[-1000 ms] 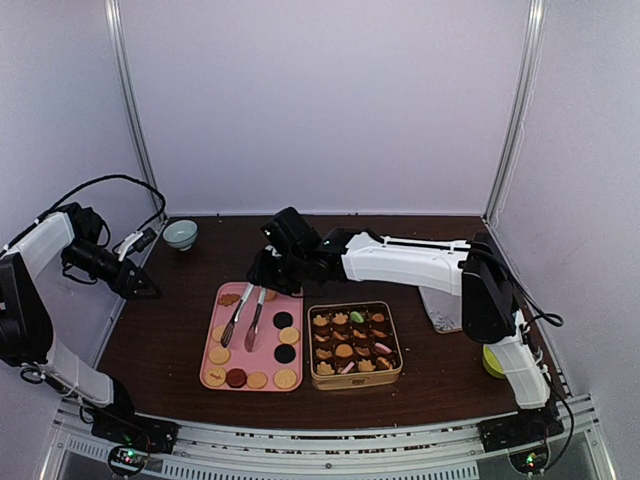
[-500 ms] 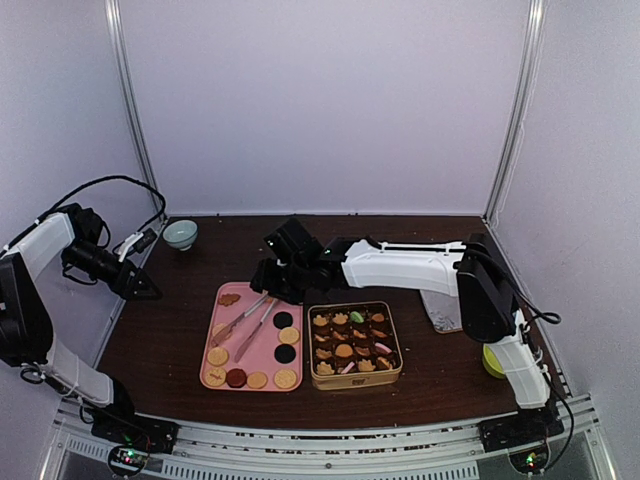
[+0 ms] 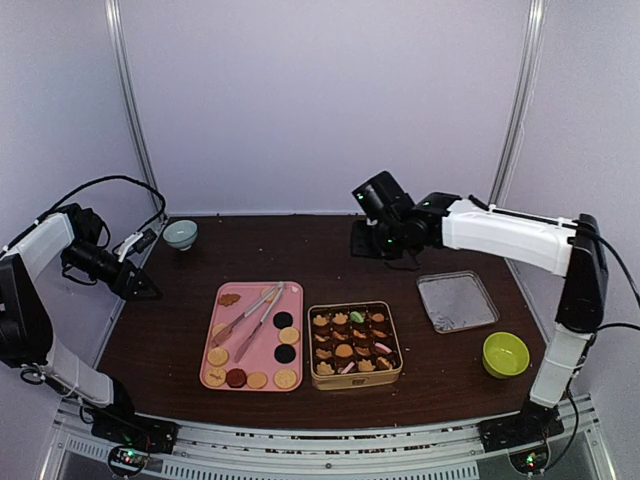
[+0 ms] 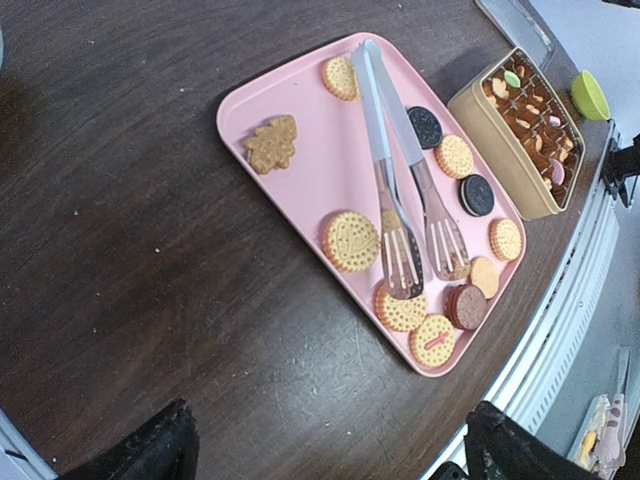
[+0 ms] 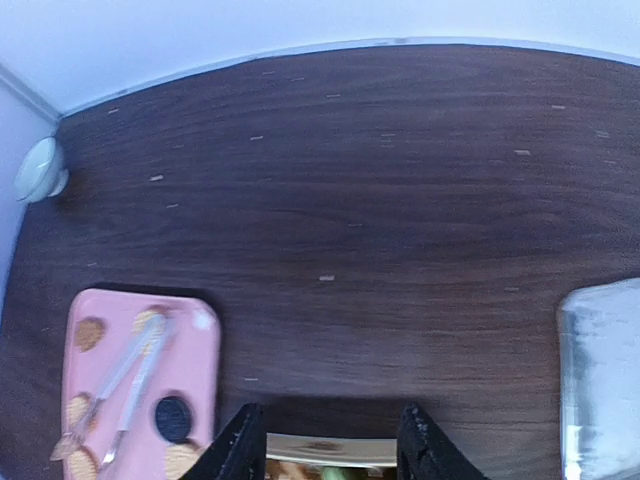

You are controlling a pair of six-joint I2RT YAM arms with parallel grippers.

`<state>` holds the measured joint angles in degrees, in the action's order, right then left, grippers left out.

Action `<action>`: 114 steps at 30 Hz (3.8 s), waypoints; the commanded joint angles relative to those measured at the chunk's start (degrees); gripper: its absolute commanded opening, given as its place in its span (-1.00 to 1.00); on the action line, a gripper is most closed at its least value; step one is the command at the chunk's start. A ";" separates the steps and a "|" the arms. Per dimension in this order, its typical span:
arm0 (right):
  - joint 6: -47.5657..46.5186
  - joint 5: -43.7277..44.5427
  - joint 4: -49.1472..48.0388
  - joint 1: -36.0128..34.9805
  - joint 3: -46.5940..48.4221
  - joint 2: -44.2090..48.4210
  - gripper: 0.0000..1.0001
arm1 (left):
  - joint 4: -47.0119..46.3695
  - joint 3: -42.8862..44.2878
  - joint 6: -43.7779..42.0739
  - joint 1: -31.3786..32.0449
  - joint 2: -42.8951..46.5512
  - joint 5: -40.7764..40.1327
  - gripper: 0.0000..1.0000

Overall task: Pack the cookies
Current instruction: Place the clamp on the plate, then pick up the box lid from the corner of the board, then adjust the box lid.

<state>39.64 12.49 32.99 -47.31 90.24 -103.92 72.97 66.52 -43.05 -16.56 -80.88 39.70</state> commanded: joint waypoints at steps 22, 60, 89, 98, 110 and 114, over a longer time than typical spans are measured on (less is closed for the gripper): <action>-6.22 -2.79 -3.64 13.18 -33.71 3.95 -0.14 | 0.33 0.98 -0.23 -0.45 3.31 -0.57 0.95; 3.56 -32.88 -26.61 -2.25 -27.60 36.90 -1.00 | 4.36 6.06 -3.01 2.92 7.57 12.05 0.96; 34.35 -50.67 -95.87 -14.01 -20.41 13.41 -1.00 | 21.67 19.27 -14.32 20.85 -3.23 49.21 0.83; 36.92 -50.72 -100.15 -14.58 -16.44 7.80 -1.00 | 21.86 18.90 -10.75 21.31 -0.67 53.64 0.57; 37.45 -50.59 -102.40 -14.86 -17.75 6.27 -1.00 | 21.07 19.30 -5.92 22.49 1.07 54.82 0.06; 37.70 -50.91 -103.59 -14.76 -18.96 5.65 -1.00 | 19.75 19.01 -4.14 23.13 1.33 54.86 -0.17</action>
<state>76.93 -37.71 -65.89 -61.76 72.03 -97.73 93.93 84.73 -49.17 5.80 -80.86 88.71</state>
